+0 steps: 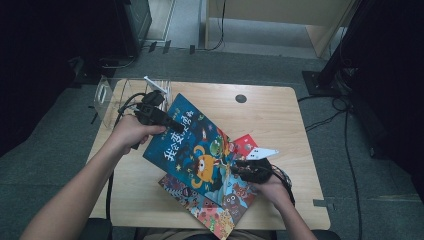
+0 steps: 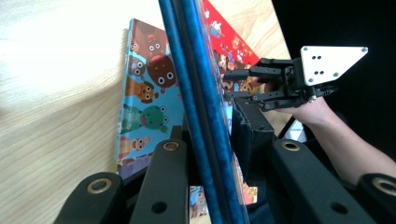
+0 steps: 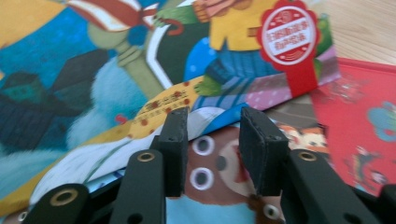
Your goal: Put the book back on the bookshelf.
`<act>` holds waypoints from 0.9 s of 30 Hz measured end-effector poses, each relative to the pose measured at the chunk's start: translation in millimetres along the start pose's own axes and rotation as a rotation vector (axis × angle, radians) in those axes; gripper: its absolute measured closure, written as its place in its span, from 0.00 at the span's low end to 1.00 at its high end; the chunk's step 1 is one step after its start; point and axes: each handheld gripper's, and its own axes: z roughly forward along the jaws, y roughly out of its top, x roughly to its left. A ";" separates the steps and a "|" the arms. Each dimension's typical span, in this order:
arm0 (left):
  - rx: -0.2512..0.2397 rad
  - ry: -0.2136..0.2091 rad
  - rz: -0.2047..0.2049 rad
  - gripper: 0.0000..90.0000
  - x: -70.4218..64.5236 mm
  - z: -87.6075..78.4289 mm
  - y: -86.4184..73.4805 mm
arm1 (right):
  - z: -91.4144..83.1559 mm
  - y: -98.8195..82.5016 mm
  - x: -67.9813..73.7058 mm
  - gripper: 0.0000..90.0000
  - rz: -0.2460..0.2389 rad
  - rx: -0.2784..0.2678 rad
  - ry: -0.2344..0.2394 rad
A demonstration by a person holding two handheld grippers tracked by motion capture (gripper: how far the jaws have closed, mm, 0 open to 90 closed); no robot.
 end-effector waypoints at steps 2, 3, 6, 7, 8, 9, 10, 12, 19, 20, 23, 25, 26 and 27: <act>0.012 0.015 0.005 0.84 -2.9 -2.0 2.9 | 2.1 -0.3 3.1 0.67 -0.013 -0.008 0.019; 0.017 0.018 0.007 0.85 -4.0 -2.6 4.2 | 2.9 -0.2 3.7 0.67 -0.023 -0.011 0.022; 0.034 0.016 0.006 0.85 -6.4 -4.8 8.0 | 4.9 -0.7 5.8 0.63 -0.029 -0.022 0.031; 0.037 0.013 0.002 0.86 -6.9 -5.3 9.0 | 5.7 -0.9 6.6 0.62 -0.028 -0.026 0.036; 0.040 0.011 0.002 0.86 -7.5 -5.7 9.9 | 6.2 -0.8 7.3 0.61 -0.027 -0.028 0.040; 0.045 0.014 0.001 0.87 -8.8 -6.3 11.3 | 6.8 -0.8 7.9 0.61 -0.031 -0.030 0.040; 0.050 0.018 -0.002 0.87 -10.1 -6.6 12.4 | 7.6 -1.0 8.2 0.59 -0.032 -0.035 0.046; 0.057 0.022 0.000 0.87 -12.1 -7.2 14.0 | 8.6 -1.1 8.9 0.58 -0.034 -0.039 0.052; 0.090 0.045 0.015 0.88 -20.5 -10.5 20.5 | 12.8 -1.8 13.7 0.52 -0.065 -0.055 0.076; 0.090 0.046 0.018 0.88 -21.5 -11.0 20.9 | 13.5 -2.0 14.9 0.51 -0.078 -0.057 0.076; 0.094 0.047 0.016 0.88 -23.2 -12.2 21.8 | 14.3 -1.8 17.1 0.51 -0.094 -0.057 0.067; 0.100 0.042 0.009 0.89 -23.1 -13.9 22.5 | 14.4 -1.3 17.5 0.51 -0.092 -0.054 0.067; 0.104 0.041 0.005 0.89 -23.1 -14.5 22.8 | 14.4 -1.1 17.6 0.51 -0.090 -0.052 0.068; 0.107 0.042 0.002 0.89 -23.1 -15.0 23.1 | 14.4 -0.8 17.9 0.51 -0.090 -0.049 0.066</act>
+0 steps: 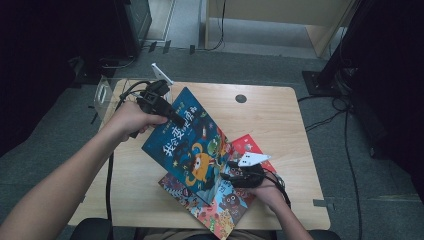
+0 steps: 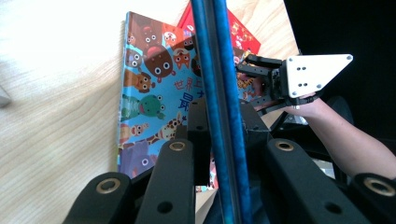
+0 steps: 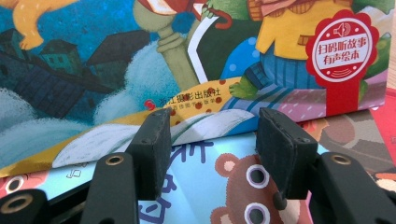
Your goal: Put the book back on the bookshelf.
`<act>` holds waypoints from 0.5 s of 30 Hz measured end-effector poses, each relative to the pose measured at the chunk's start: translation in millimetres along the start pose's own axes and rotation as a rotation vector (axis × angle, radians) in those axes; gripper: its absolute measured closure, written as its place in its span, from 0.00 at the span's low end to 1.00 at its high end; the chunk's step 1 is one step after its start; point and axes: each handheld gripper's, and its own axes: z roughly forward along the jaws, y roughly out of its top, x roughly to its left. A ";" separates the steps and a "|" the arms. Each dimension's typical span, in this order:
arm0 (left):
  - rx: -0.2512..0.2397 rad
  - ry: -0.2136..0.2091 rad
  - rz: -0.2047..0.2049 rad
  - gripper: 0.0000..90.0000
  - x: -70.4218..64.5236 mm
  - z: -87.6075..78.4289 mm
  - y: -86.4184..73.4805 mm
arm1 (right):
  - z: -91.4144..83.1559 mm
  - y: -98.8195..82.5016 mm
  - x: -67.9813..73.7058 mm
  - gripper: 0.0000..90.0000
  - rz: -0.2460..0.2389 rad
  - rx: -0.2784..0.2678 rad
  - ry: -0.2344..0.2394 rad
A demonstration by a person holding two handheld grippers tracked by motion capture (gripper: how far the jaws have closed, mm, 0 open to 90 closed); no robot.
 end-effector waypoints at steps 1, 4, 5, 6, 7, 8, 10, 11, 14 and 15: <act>0.004 -0.004 -0.003 0.89 0.1 -0.3 0.2 | 0.2 0.2 0.2 0.51 -0.007 0.002 -0.003; 0.023 -0.017 -0.025 0.90 0.7 -1.2 2.3 | 0.3 1.0 1.0 0.51 -0.022 0.010 -0.010; 0.032 -0.035 -0.037 0.90 1.8 -1.3 3.7 | 0.3 1.3 0.9 0.51 -0.026 0.012 -0.010; 0.047 -0.068 -0.057 0.90 4.2 -1.3 6.1 | 0.4 1.7 0.9 0.51 -0.025 0.014 -0.010; 0.057 -0.085 -0.081 0.90 5.7 -2.0 8.8 | 0.3 2.0 0.8 0.51 -0.023 0.017 -0.006; 0.072 -0.071 -0.076 0.90 4.3 -2.9 12.6 | 0.2 2.2 0.3 0.51 -0.023 0.018 -0.004; 0.086 -0.048 -0.065 0.91 -0.9 -5.9 18.1 | -0.7 3.0 -0.5 0.52 -0.028 0.030 -0.005; 0.091 -0.042 -0.062 0.90 -3.5 -7.6 20.0 | -0.9 2.9 -1.0 0.52 -0.028 0.028 -0.008; 0.079 -0.011 -0.053 0.90 -13.1 -19.3 26.7 | -1.4 3.0 -1.9 0.52 -0.024 0.031 -0.006; 0.077 -0.002 -0.049 0.90 -15.1 -23.4 28.4 | -1.5 3.1 -1.9 0.52 -0.024 0.032 -0.005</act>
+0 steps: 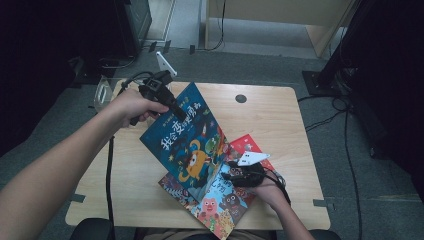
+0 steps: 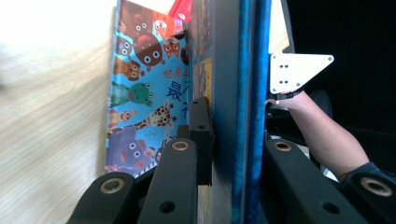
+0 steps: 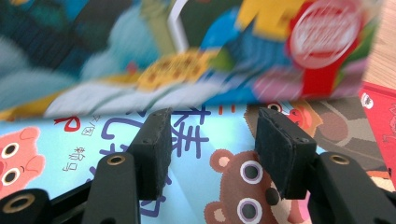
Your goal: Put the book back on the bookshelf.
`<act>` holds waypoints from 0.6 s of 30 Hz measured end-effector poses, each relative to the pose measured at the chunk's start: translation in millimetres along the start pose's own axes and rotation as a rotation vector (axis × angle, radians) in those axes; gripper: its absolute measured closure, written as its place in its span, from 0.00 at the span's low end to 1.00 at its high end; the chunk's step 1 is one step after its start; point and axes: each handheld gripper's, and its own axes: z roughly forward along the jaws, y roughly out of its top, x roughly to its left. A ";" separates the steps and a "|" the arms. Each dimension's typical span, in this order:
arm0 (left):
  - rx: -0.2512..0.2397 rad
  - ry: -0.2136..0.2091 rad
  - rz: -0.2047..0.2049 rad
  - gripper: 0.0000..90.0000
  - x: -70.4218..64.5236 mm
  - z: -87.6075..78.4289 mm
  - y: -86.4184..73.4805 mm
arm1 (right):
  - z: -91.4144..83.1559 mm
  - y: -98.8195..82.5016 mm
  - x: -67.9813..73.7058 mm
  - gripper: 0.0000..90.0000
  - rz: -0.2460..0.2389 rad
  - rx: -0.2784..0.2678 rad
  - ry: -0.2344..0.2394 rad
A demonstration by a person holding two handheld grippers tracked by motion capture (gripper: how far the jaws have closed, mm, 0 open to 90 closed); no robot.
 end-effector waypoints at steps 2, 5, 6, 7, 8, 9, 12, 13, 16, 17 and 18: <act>-0.027 0.006 -0.003 0.90 -4.5 -15.7 3.8 | 0.0 0.3 0.2 0.52 -0.006 0.004 -0.002; -0.063 0.012 -0.011 0.91 -7.8 -38.0 7.3 | -0.4 0.5 0.6 0.52 -0.013 0.010 -0.005; -0.080 0.014 -0.017 0.91 -8.7 -46.6 7.8 | -0.7 0.7 0.7 0.52 -0.017 0.014 -0.005; -0.085 0.016 -0.012 0.91 -9.1 -55.3 8.4 | -0.7 0.7 0.7 0.52 -0.020 0.015 -0.006; -0.104 0.017 -0.018 0.91 -9.4 -64.2 8.2 | -0.8 0.7 0.6 0.52 -0.020 0.016 -0.006; -0.115 0.020 -0.023 0.91 -9.4 -73.1 7.8 | -0.9 0.7 0.6 0.52 -0.018 0.016 -0.005; -0.148 0.024 -0.043 0.91 -6.0 -99.5 4.5 | -0.9 0.6 0.5 0.52 -0.019 0.016 -0.006; -0.161 0.028 -0.052 0.91 -3.7 -110.6 2.2 | -1.0 0.6 0.5 0.52 -0.019 0.016 -0.006; -0.184 0.034 -0.075 0.91 3.2 -134.4 -5.6 | -0.9 0.6 0.6 0.52 -0.022 0.015 -0.006; -0.195 0.024 -0.087 0.91 6.7 -143.5 -9.5 | -0.9 0.6 0.6 0.52 -0.023 0.015 -0.006; -0.204 0.021 -0.100 0.90 10.3 -154.3 -15.1 | -0.9 0.6 0.6 0.52 -0.023 0.015 -0.006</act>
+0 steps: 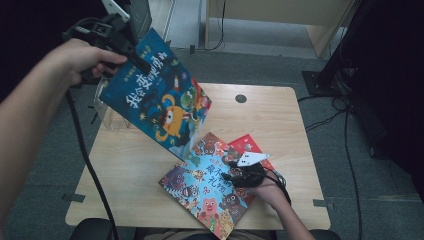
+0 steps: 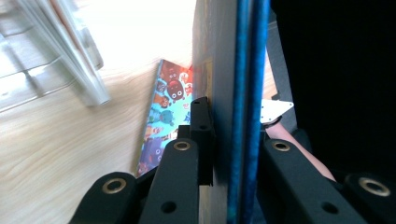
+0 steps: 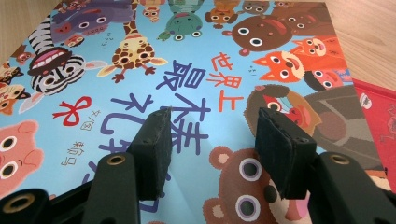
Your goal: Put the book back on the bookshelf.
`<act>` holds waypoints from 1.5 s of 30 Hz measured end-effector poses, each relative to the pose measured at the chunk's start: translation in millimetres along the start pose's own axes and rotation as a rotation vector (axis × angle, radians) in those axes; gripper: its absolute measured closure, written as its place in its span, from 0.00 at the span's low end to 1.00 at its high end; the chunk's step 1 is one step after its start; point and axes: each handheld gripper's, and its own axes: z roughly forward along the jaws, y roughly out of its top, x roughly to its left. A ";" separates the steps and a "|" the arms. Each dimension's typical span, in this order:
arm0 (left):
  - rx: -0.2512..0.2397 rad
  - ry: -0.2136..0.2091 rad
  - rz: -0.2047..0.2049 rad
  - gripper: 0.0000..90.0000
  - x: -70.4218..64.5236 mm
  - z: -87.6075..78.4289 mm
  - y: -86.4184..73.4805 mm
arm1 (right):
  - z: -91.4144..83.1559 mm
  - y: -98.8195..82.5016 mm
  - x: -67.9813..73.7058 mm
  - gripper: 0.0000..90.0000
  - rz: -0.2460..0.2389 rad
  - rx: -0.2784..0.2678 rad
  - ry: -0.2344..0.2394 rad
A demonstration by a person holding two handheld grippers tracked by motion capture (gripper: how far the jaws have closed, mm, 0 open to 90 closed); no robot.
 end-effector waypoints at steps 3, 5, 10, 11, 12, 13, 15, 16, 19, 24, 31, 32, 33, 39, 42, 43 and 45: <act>-0.022 0.001 -0.016 0.91 8.4 -24.4 -8.5 | 0.1 -0.1 0.0 0.52 -0.001 -0.001 0.000; -0.040 0.012 -0.034 0.91 16.9 -43.0 -16.8 | 0.1 -0.1 0.0 0.52 -0.001 -0.001 -0.001; -0.080 0.047 -0.078 0.92 36.8 -75.8 -35.4 | 0.1 -0.4 0.4 0.52 0.004 -0.002 -0.002; -0.093 0.060 -0.094 0.92 42.0 -83.5 -39.8 | 0.1 -0.4 0.3 0.52 0.003 -0.002 -0.001; -0.099 0.074 -0.106 0.92 46.5 -89.2 -42.9 | 0.1 -0.4 0.2 0.52 0.003 -0.002 -0.001; -0.106 0.084 -0.114 0.92 51.5 -94.9 -46.1 | 0.1 -0.5 0.2 0.52 0.003 -0.002 -0.001; -0.127 0.099 -0.143 0.91 60.7 -102.8 -51.6 | 0.0 -0.5 0.1 0.52 0.003 -0.002 -0.001; -0.135 0.107 -0.160 0.91 67.7 -107.4 -55.6 | 0.1 -0.5 0.0 0.52 0.004 -0.003 -0.001; -0.152 0.127 -0.184 0.92 82.1 -116.5 -64.2 | 0.0 -0.4 -0.4 0.53 0.005 -0.003 0.001; -0.171 0.177 -0.246 0.92 108.3 -131.6 -79.1 | 0.5 -0.4 -0.9 0.53 0.004 -0.007 0.001; -0.172 0.256 -0.300 0.92 136.5 -129.5 -89.4 | 1.3 0.1 -1.1 0.53 0.006 -0.009 -0.002; -0.173 0.262 -0.305 0.92 139.3 -127.7 -89.5 | 1.3 0.2 -1.1 0.53 0.006 -0.009 -0.002; -0.168 0.267 -0.311 0.92 143.1 -124.9 -89.1 | 1.2 0.3 -1.1 0.53 0.005 -0.007 -0.002; -0.149 0.311 -0.328 0.92 156.4 -104.8 -79.5 | 1.5 0.7 -1.8 0.53 0.004 -0.005 0.000; -0.144 0.317 -0.344 0.92 162.5 -96.0 -72.6 | 1.8 0.8 -1.9 0.53 0.003 -0.006 0.000; -0.141 0.322 -0.342 0.92 164.5 -93.7 -70.4 | 1.7 0.8 -1.9 0.53 0.002 -0.006 0.000; -0.140 0.329 -0.349 0.92 167.8 -88.6 -66.2 | 1.8 0.8 -1.8 0.53 0.002 -0.006 -0.002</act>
